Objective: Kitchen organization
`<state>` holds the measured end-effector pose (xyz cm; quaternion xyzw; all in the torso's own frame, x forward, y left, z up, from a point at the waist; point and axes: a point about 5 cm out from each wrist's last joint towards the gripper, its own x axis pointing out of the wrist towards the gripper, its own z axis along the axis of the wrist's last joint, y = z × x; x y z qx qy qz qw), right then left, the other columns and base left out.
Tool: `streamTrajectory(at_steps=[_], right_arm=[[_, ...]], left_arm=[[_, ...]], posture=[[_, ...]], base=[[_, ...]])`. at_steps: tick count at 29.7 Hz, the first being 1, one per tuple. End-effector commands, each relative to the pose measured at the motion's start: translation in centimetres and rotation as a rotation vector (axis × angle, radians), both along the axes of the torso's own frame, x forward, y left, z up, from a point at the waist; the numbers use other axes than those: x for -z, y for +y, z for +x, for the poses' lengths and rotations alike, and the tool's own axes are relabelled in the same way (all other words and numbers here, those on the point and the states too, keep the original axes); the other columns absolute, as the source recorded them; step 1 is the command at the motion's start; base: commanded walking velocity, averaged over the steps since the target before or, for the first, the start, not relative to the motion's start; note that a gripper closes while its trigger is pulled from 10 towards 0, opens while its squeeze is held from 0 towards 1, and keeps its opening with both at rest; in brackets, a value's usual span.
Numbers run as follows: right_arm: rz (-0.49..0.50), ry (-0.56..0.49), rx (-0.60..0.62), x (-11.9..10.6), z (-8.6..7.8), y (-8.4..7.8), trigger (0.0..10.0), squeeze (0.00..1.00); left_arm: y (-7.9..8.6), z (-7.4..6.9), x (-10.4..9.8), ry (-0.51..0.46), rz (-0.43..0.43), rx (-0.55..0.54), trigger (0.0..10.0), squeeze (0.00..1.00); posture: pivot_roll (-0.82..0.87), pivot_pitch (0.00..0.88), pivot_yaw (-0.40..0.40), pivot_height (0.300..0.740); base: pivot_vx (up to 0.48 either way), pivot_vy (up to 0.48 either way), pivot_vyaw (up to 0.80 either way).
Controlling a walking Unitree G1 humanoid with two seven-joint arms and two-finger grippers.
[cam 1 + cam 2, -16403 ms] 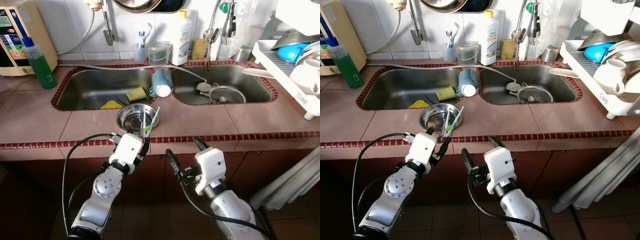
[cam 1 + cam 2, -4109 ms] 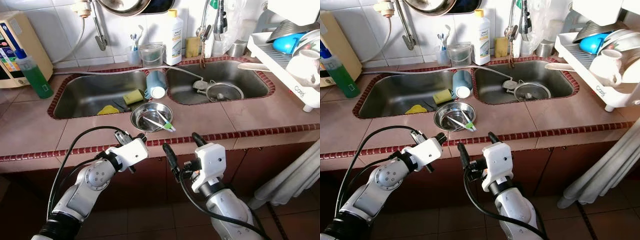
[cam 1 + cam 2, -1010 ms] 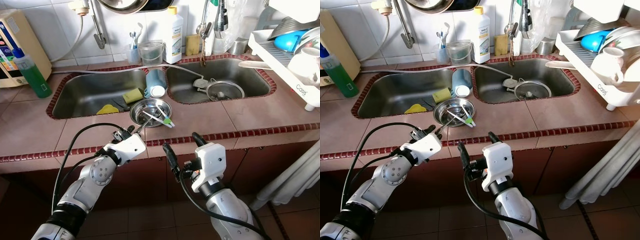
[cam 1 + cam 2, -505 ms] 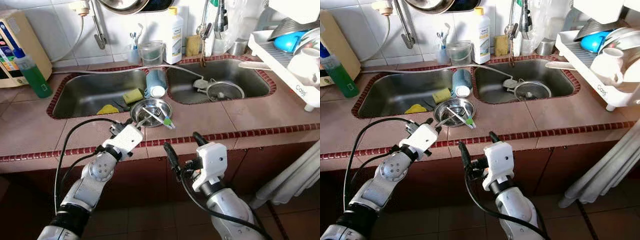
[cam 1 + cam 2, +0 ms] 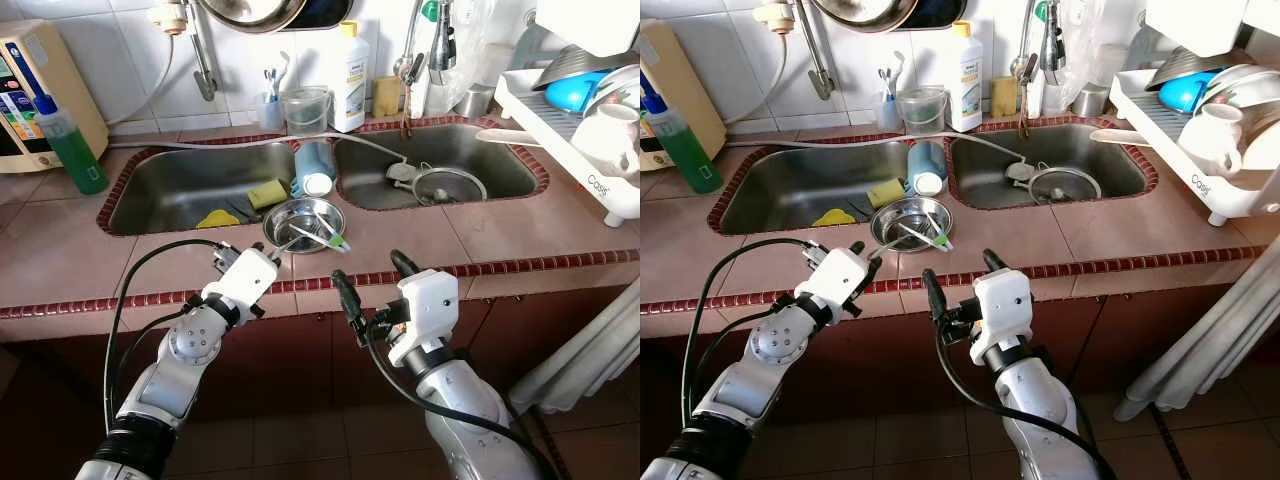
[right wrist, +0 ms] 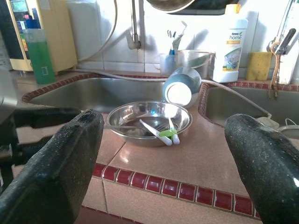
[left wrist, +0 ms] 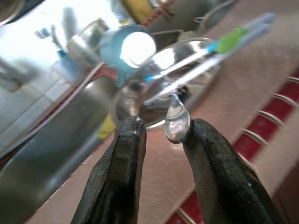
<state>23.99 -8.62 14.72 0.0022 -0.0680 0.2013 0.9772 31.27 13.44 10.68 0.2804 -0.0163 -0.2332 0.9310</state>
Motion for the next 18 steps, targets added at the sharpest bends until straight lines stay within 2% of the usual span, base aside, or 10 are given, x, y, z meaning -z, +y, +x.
streamTrajectory(at_steps=[1, 7, 9, 11, 17, 18], right_arm=[[0.006, -0.002, -0.006, 0.0, 0.0, 0.3, 10.0, 0.0], [0.017, 0.002, 0.004, 0.1, -0.2, 0.4, 10.0, 0.0], [0.02, 0.0, 0.007, 0.0, -0.1, 0.4, 10.0, 0.0], [0.022, 0.0, 0.009, 0.0, -0.1, 0.4, 10.0, 0.0], [0.026, 0.0, 0.01, 0.1, -0.1, 0.5, 10.0, 0.0], [0.026, -0.002, 0.012, 0.1, -0.1, 0.5, 10.0, 0.0]], left_arm=[[-0.1, -0.3, 0.0, 0.0, 0.032, 0.032, 10.0, 0.0], [-0.8, -0.9, 0.2, 0.004, 0.084, 0.114, 10.0, 0.0], [-1.2, -1.3, 0.4, 0.057, 0.051, 0.177, 10.0, 0.0], [-1.3, -1.3, 0.4, 0.053, 0.062, 0.183, 10.0, 0.0], [-1.8, -1.1, -0.4, 0.072, -0.052, 0.171, 10.0, 0.0], [-1.7, -0.9, -0.9, 0.085, -0.139, 0.145, 10.0, 0.0]], posture=[[-0.23, 0.0, 0.092, 0.74], [-0.24, 0.005, 0.108, 0.74], [-0.24, 0.008, 0.113, 0.74], [-0.24, 0.009, 0.114, 0.74], [-0.24, 0.008, 0.116, 0.74], [-0.24, 0.004, 0.114, 0.74]], base=[[0.0, 0.0, 0.0], [0.0, 0.0, 0.0], [0.0, 0.0, 0.0], [0.0, 0.0, 0.0], [0.0, 0.0, 0.0], [0.0, 0.0, 0.0]])
